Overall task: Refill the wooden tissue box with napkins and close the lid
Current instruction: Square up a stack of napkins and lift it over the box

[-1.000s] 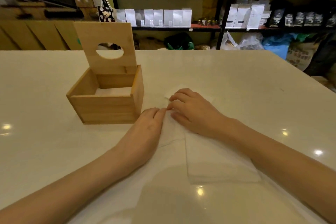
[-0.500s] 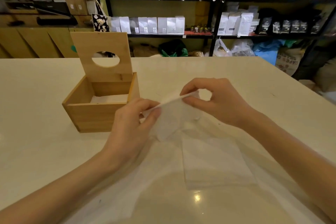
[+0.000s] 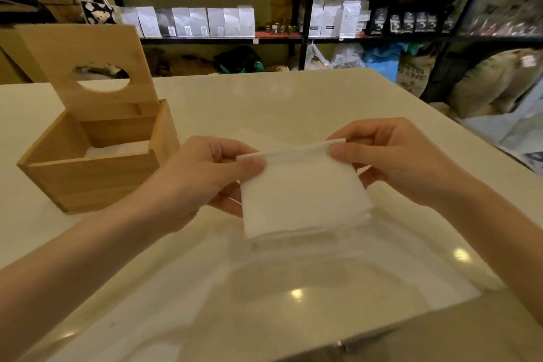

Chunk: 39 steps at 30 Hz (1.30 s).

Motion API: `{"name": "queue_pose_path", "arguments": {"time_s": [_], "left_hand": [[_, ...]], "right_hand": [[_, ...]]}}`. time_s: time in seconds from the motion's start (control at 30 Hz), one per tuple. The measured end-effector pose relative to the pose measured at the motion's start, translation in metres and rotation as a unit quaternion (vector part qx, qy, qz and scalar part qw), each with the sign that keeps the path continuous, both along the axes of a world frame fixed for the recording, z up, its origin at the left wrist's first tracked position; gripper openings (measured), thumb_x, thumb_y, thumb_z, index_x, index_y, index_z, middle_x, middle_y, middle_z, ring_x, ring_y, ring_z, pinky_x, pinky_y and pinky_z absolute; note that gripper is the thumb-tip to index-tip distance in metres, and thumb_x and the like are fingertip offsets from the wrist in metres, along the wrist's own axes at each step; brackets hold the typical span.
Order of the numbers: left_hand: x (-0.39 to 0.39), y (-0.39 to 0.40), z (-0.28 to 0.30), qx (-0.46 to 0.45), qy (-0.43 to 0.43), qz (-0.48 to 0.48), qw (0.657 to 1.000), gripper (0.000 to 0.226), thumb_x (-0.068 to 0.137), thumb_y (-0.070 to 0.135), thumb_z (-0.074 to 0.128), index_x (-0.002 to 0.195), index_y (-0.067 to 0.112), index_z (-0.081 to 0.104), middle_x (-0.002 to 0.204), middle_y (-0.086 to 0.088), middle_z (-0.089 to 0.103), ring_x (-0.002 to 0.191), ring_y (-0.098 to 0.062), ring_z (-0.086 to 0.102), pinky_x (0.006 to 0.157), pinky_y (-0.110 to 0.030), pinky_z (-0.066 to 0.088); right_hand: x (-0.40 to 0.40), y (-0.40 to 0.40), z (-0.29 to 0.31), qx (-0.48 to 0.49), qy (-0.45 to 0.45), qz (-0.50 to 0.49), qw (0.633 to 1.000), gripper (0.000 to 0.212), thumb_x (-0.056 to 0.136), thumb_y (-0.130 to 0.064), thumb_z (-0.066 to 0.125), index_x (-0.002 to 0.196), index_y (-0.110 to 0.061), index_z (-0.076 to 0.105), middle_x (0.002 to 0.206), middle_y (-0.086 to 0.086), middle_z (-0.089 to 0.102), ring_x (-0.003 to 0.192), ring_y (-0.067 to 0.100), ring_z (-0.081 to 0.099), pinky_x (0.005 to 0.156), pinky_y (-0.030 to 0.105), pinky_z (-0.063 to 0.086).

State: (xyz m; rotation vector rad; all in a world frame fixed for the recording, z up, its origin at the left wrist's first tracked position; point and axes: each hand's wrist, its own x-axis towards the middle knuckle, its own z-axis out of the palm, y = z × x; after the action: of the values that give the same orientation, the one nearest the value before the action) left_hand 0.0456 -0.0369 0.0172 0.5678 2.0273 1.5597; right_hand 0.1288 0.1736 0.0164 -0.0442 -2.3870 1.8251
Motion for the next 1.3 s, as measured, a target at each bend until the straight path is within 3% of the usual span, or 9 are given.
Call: {"name": "queue_pose_path", "arguments": {"time_s": [0.27,0.37,0.47,0.6,0.7,0.8,0.93,1.07,1.3], "left_hand": [[0.002,0.012,-0.043,-0.035,-0.051,-0.028,0.998,0.012,0.084,0.008,0.059,0.083,0.002,0.069,0.053,-0.008,0.067,0.04,-0.013,0.061,0.037,-0.023,0.052],[-0.002,0.012,-0.05,-0.066,0.009,-0.025,0.997,0.01,0.084,0.009,0.061,0.079,0.004,0.068,0.041,-0.003,0.06,0.034,-0.012,0.056,0.036,-0.023,0.051],[-0.005,0.009,-0.054,-0.128,0.153,-0.03,0.979,0.007,0.081,0.019,0.065,0.087,0.015,0.065,0.036,0.001,0.056,0.029,-0.009,0.05,0.038,-0.022,0.046],[-0.009,0.008,-0.05,-0.209,0.286,-0.056,0.933,0.042,0.079,0.034,0.064,0.117,0.031,0.047,0.061,0.004,0.061,0.051,-0.007,0.056,0.052,-0.016,0.043],[-0.023,0.011,-0.038,-0.195,0.386,-0.022,0.902,0.039,0.084,0.034,0.056,0.121,0.028,0.047,0.074,0.004,0.058,0.064,-0.009,0.055,0.063,-0.026,0.049],[-0.049,0.017,-0.035,-0.156,0.467,0.006,0.87,0.033,0.088,0.027,0.051,0.12,0.022,0.052,0.099,0.005,0.051,0.077,-0.007,0.052,0.069,-0.016,0.045],[-0.086,0.038,-0.049,-0.162,0.473,0.054,0.865,0.031,0.094,0.016,0.04,0.122,0.014,0.053,0.122,-0.004,0.05,0.109,-0.015,0.047,0.088,-0.018,0.032],[-0.117,0.065,-0.057,-0.258,0.471,0.049,0.842,0.033,0.095,0.013,0.036,0.124,0.011,0.052,0.135,-0.009,0.049,0.124,-0.026,0.04,0.1,-0.036,0.035],[-0.123,0.078,-0.074,-0.378,0.466,0.034,0.8,0.039,0.094,0.012,0.034,0.131,0.019,0.046,0.149,-0.005,0.033,0.14,-0.026,0.017,0.109,-0.044,0.021]], "right_hand": [[0.006,0.008,-0.039,0.025,-0.132,-0.017,0.991,0.008,0.081,-0.012,0.063,0.079,-0.011,0.07,0.057,0.018,0.054,0.035,0.016,0.047,0.033,0.022,0.039],[0.004,0.009,-0.046,0.067,-0.12,-0.016,0.99,0.008,0.082,-0.014,0.064,0.079,-0.009,0.069,0.044,0.005,0.053,0.033,0.014,0.043,0.033,0.02,0.033],[0.002,0.01,-0.047,0.181,-0.1,-0.033,0.978,0.007,0.08,-0.02,0.066,0.081,-0.015,0.07,0.043,-0.007,0.051,0.038,0.005,0.043,0.041,0.016,0.035],[-0.003,0.01,-0.043,0.359,-0.075,-0.019,0.93,0.014,0.079,-0.033,0.065,0.091,-0.026,0.064,0.056,-0.009,0.051,0.052,0.003,0.048,0.056,0.02,0.038],[-0.015,0.013,-0.029,0.412,-0.047,-0.03,0.91,0.02,0.082,-0.038,0.06,0.099,-0.028,0.06,0.061,-0.01,0.051,0.058,0.007,0.048,0.062,0.029,0.041],[-0.037,0.017,-0.022,0.438,0.017,-0.043,0.898,0.024,0.086,-0.038,0.053,0.106,-0.027,0.06,0.081,-0.009,0.059,0.076,0.011,0.055,0.069,0.032,0.045],[-0.075,0.017,-0.036,0.442,0.067,-0.051,0.893,0.03,0.091,-0.032,0.048,0.117,-0.022,0.057,0.111,0.0,0.061,0.103,0.016,0.05,0.083,0.031,0.041],[-0.102,0.007,-0.049,0.481,0.025,-0.066,0.874,0.038,0.094,-0.032,0.042,0.126,-0.016,0.051,0.132,0.004,0.052,0.121,0.022,0.04,0.099,0.036,0.036],[-0.117,0.004,-0.064,0.578,-0.002,-0.066,0.813,0.038,0.093,-0.034,0.038,0.113,-0.012,0.062,0.13,0.003,0.054,0.124,0.023,0.037,0.094,0.036,0.032]]}}
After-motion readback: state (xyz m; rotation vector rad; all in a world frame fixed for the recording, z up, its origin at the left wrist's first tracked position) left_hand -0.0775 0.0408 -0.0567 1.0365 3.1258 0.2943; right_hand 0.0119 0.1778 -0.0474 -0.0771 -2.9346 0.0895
